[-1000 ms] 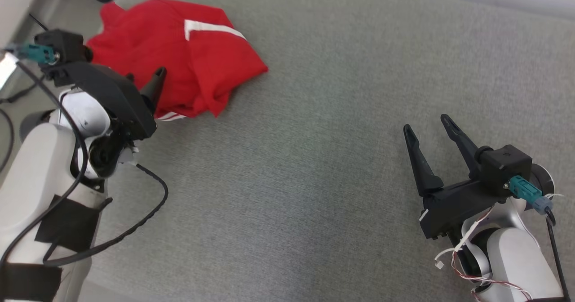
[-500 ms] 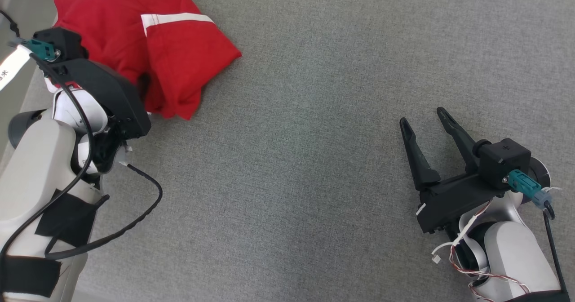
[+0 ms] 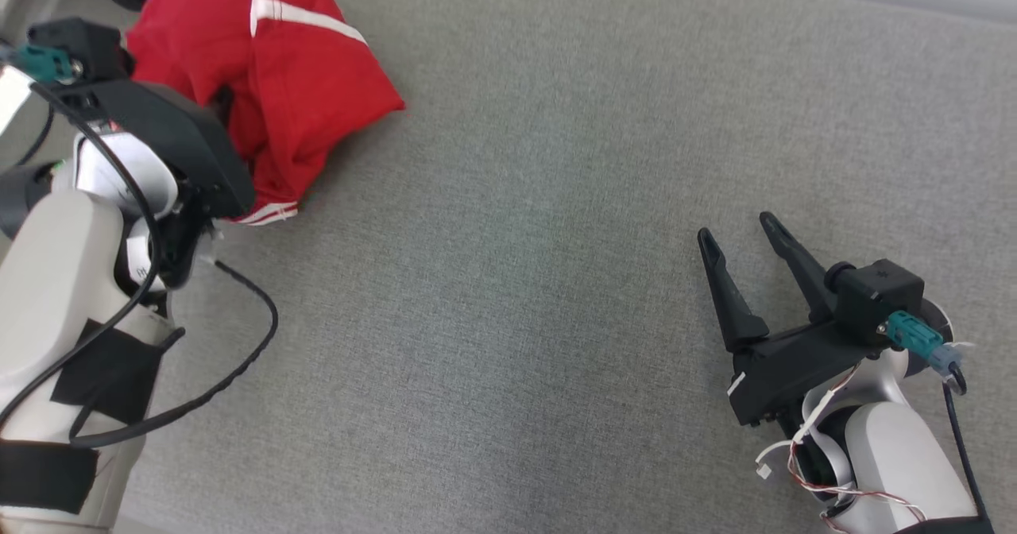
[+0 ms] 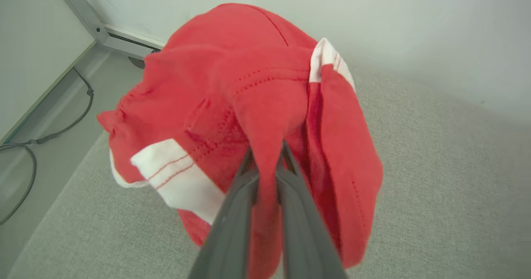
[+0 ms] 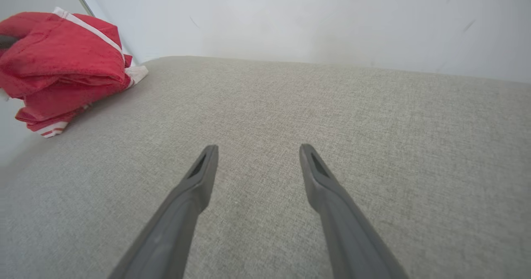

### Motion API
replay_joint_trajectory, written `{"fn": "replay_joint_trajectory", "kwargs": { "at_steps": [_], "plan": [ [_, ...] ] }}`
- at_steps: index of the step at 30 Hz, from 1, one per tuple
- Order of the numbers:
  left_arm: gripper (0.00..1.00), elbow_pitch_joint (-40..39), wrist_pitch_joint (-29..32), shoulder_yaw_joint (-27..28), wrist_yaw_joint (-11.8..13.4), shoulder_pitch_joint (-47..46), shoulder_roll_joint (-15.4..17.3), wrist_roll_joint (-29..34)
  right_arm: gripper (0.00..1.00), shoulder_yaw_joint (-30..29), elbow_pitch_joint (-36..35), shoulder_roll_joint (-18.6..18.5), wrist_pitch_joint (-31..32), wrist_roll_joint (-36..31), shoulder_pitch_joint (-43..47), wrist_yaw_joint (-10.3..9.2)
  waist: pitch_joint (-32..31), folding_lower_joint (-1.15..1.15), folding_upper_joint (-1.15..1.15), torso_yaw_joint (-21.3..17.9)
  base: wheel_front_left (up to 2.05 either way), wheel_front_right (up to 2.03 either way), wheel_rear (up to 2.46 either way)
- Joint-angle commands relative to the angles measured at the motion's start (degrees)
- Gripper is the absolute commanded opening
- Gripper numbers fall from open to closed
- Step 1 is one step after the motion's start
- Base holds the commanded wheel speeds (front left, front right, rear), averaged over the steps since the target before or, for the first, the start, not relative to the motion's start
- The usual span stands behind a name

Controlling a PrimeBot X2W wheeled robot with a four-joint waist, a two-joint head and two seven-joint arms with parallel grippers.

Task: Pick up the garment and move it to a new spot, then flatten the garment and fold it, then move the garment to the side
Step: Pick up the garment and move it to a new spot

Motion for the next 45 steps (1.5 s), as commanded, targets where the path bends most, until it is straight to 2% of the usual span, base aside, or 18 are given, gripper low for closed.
{"fn": "replay_joint_trajectory", "kwargs": {
  "at_steps": [1,12,23,37,45],
  "plan": [
    [0.0,-0.8,-0.8,0.1,0.1,-0.9,0.5,0.3,1.0,0.1,0.3,-0.2,-0.5,0.7,0.6,-0.02,-2.2,0.0,-0.01,-0.1,0.0,0.0,0.0],
    [0.0,-7.5,-0.9,-3.1,-1.6,-2.2,-0.5,2.0,1.0,0.7,4.3,-0.2,-3.3,4.1,2.4,-0.02,-9.8,0.0,-0.01,-3.5,0.0,0.0,0.0],
    [0.0,-15.6,2.4,-9.7,-4.4,0.8,-3.6,2.1,1.0,0.8,8.4,-0.2,-5.3,6.4,5.1,-0.02,-16.9,0.0,-0.01,-13.6,0.0,0.0,0.0],
    [0.0,-18.0,-0.4,-15.4,-6.0,6.3,-9.1,0.8,1.0,0.1,9.3,-0.2,-5.8,7.5,6.4,-0.02,-18.0,0.0,-0.01,-25.9,0.0,0.0,0.0],
    [0.0,-14.4,-2.5,-18.2,-6.2,10.9,-9.1,1.3,1.0,-0.4,9.6,-0.2,-6.4,8.1,6.2,-0.02,-16.5,0.0,-0.01,-28.2,0.0,0.0,0.0]
  ]
}}
